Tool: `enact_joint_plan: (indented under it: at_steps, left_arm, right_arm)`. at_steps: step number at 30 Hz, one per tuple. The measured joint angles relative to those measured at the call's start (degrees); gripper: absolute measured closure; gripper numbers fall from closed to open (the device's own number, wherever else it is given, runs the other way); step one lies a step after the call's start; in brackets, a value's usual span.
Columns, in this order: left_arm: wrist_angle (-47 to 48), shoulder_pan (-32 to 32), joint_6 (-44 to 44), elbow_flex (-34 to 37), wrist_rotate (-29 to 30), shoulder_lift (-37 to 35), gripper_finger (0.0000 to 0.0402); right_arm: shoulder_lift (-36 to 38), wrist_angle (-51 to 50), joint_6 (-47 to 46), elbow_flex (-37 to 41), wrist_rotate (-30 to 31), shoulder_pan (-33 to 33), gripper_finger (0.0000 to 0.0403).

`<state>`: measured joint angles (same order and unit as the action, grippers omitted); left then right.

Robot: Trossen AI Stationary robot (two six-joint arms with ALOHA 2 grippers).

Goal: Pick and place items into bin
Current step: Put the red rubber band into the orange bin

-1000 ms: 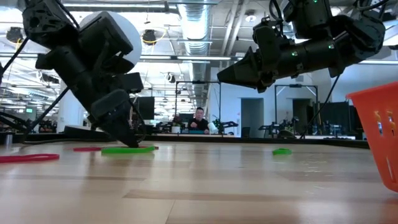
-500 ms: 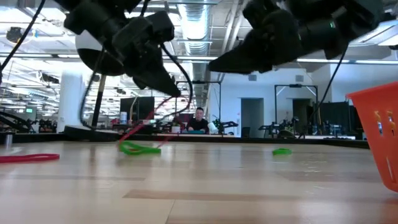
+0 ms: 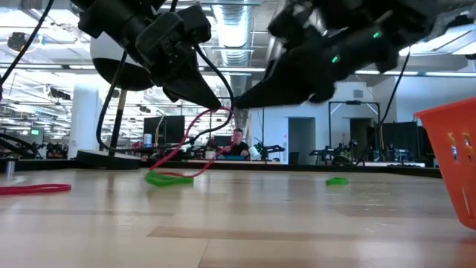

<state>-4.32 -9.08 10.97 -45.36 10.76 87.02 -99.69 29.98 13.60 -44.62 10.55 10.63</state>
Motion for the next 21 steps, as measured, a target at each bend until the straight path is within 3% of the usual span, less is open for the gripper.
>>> enact_joint_plan:
  at_steps: [6,11,15,21]
  left_arm:
    - [0.9,0.0,0.0,0.0,0.0,0.0,0.0401]
    - [1.5,0.0,-0.5,0.0,0.0,-0.1,0.0401]
    - [1.2,0.0,-0.5,0.0,0.0,-0.1,0.0401]
    - [1.4,0.0,0.4,0.0,0.1,-0.1,0.0401]
  right_arm:
    - [-6.2,-0.7,4.8,-5.0,3.4,-0.6,0.0197]
    - [-7.5,-3.8,5.1,-6.9,3.1,-0.5,0.0208]
    - [-7.5,-4.3,5.8,-7.0,2.9,-0.5,0.0258]
    - [-7.1,-4.3,5.9,-7.0,3.3,-0.5,0.0385]
